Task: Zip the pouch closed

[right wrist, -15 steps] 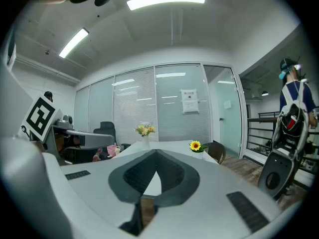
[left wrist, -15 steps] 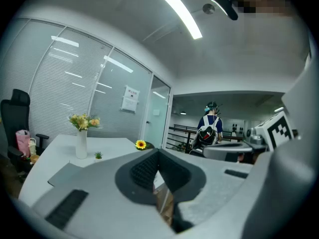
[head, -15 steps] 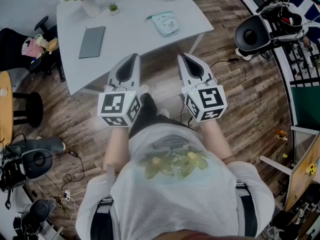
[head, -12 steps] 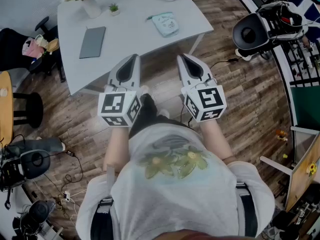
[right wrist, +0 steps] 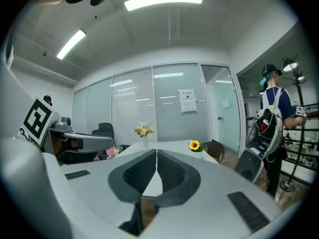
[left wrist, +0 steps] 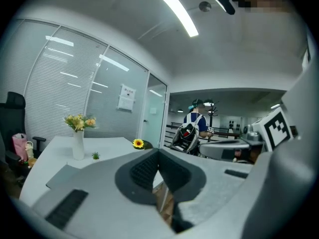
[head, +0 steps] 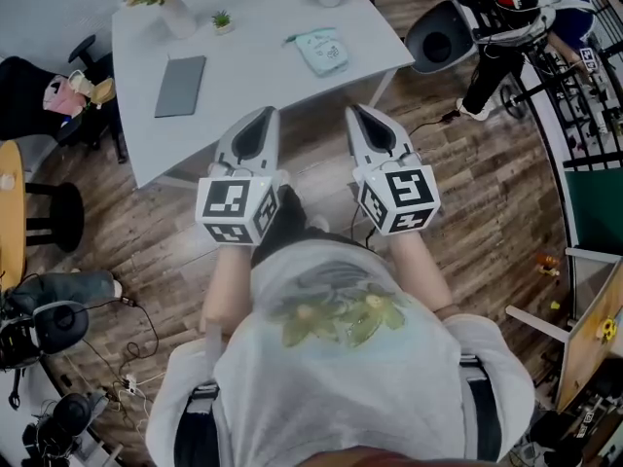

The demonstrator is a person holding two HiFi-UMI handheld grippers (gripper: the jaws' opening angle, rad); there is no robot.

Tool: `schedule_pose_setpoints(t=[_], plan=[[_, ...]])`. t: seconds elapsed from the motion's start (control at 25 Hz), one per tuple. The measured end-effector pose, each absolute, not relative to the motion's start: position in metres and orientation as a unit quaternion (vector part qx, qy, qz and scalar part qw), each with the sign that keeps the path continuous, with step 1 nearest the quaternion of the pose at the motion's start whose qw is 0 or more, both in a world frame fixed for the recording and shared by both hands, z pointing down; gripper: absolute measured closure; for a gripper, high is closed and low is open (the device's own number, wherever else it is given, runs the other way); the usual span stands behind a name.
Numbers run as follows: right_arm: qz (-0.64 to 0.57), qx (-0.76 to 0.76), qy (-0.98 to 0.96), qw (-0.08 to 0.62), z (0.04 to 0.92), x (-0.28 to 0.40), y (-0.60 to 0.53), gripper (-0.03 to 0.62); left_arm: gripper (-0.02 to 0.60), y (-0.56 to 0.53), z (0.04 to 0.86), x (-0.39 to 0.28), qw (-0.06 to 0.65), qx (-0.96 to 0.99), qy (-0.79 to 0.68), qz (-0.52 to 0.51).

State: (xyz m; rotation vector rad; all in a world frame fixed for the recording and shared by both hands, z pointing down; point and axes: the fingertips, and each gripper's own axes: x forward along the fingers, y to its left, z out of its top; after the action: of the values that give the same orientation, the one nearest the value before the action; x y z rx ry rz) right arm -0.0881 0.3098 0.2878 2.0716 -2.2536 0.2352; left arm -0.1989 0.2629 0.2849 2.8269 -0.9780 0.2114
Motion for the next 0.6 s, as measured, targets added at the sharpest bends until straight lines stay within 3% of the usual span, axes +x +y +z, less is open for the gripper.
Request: schedule_pose_setpoints(t=[0.36, 0.52, 0.6], plan=[[0.093, 0.678, -0.728, 0.037, 0.295, -0.070, 0.297, 0.557, 0.564, 0.246, 0.296, -0.187, 0.085, 0.939, -0.324, 0.082], [0.102, 0.682, -0.723, 0.039, 0.301, -0.061, 0.283, 0.462, 0.457, 0.228, 0.298, -0.182, 0.082, 0.940, -0.320, 0.084], [0.107, 0.687, -0.718, 0.042, 0.305, -0.056, 0.276, 0.422, 0.367, 0.219, 0.300, -0.180, 0.077, 0.940, -0.320, 0.088]])
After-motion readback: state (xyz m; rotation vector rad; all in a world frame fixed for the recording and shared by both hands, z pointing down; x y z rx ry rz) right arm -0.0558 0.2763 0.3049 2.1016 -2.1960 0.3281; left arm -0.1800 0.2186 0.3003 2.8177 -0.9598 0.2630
